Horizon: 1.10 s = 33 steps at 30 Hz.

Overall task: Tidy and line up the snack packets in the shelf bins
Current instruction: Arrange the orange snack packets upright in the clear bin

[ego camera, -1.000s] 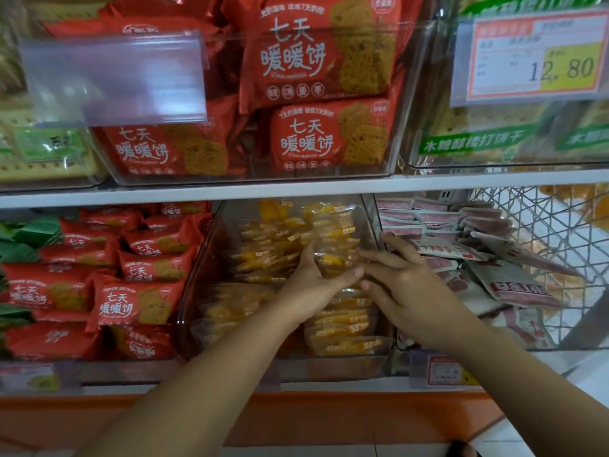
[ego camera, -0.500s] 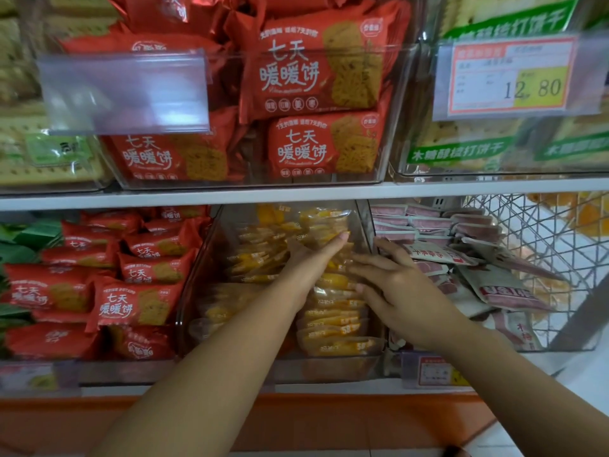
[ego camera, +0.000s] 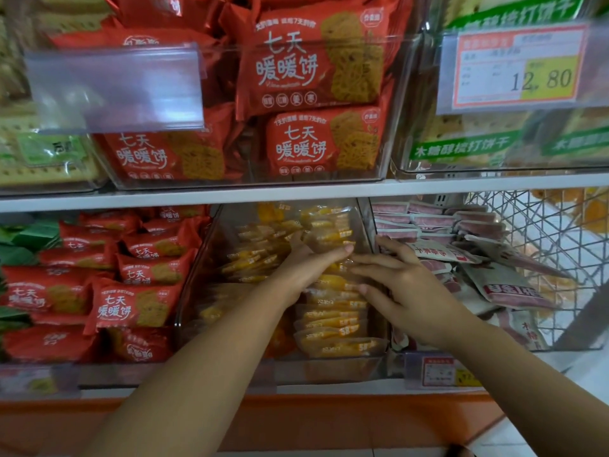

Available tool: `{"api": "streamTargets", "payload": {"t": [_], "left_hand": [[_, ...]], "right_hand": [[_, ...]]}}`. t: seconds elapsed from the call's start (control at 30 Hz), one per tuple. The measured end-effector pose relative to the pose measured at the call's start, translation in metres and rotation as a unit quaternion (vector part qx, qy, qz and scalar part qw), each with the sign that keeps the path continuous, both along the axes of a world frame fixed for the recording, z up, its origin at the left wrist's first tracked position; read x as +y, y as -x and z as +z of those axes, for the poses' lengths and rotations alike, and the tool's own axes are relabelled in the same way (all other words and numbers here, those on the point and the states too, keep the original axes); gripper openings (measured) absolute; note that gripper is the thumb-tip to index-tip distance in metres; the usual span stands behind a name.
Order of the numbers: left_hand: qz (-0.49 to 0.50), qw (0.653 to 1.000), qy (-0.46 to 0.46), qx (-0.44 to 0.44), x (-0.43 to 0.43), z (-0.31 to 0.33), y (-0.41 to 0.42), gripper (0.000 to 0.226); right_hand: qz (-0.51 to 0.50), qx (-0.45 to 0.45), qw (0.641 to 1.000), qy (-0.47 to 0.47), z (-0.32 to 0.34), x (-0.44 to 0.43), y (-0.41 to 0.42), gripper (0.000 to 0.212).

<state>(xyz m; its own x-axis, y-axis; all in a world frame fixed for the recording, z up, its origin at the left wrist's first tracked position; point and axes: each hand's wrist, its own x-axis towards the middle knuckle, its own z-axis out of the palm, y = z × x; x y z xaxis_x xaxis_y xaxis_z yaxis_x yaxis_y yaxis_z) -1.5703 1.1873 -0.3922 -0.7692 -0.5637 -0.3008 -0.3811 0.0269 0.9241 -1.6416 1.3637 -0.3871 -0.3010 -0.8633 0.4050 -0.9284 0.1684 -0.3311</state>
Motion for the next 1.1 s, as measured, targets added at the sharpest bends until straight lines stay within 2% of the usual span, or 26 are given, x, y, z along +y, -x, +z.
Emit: {"api": "streamTargets", "payload": {"t": [0.13, 0.23, 0.3, 0.37, 0.53, 0.63, 0.73, 0.87, 0.97, 1.1], "left_hand": [[-0.045, 0.999, 0.015, 0.004, -0.003, 0.004, 0.001, 0.112], [-0.057, 0.998, 0.024, -0.004, -0.006, 0.003, 0.002, 0.101], [-0.061, 0.998, 0.008, -0.022, -0.007, 0.003, 0.005, 0.110], [-0.052, 0.998, -0.020, -0.037, -0.007, 0.006, 0.009, 0.120], [0.018, 0.999, -0.020, -0.047, -0.005, 0.009, 0.019, 0.117], [0.008, 0.999, -0.035, -0.035, -0.009, 0.009, 0.021, 0.110], [-0.041, 0.998, -0.007, -0.042, -0.013, 0.011, 0.016, 0.104], [-0.071, 0.997, 0.010, -0.027, -0.013, 0.009, 0.012, 0.079], [-0.046, 0.999, -0.005, -0.015, -0.015, 0.007, 0.017, 0.092], [-0.018, 1.000, -0.010, -0.007, -0.015, 0.005, 0.023, 0.100]], "right_hand": [[-0.001, 0.004, 1.000, 0.018, -0.003, -0.002, 0.000, 0.050], [-0.002, 0.009, 1.000, 0.025, -0.004, -0.003, 0.001, 0.047], [-0.003, 0.005, 1.000, 0.029, -0.005, -0.003, 0.000, 0.047], [-0.004, -0.001, 1.000, 0.030, -0.006, -0.002, 0.001, 0.048], [-0.004, -0.005, 1.000, 0.029, -0.007, -0.002, 0.003, 0.050], [0.003, -0.020, 0.999, 0.030, -0.006, -0.002, 0.003, 0.048], [-0.009, -0.062, 0.996, 0.066, -0.005, -0.001, 0.007, 0.044], [-0.054, -0.113, 0.989, 0.077, -0.005, -0.007, 0.008, 0.045], [-0.066, -0.124, 0.989, 0.054, -0.005, -0.011, 0.007, 0.052], [-0.067, -0.117, 0.990, 0.049, -0.004, -0.010, 0.008, 0.046]]}}
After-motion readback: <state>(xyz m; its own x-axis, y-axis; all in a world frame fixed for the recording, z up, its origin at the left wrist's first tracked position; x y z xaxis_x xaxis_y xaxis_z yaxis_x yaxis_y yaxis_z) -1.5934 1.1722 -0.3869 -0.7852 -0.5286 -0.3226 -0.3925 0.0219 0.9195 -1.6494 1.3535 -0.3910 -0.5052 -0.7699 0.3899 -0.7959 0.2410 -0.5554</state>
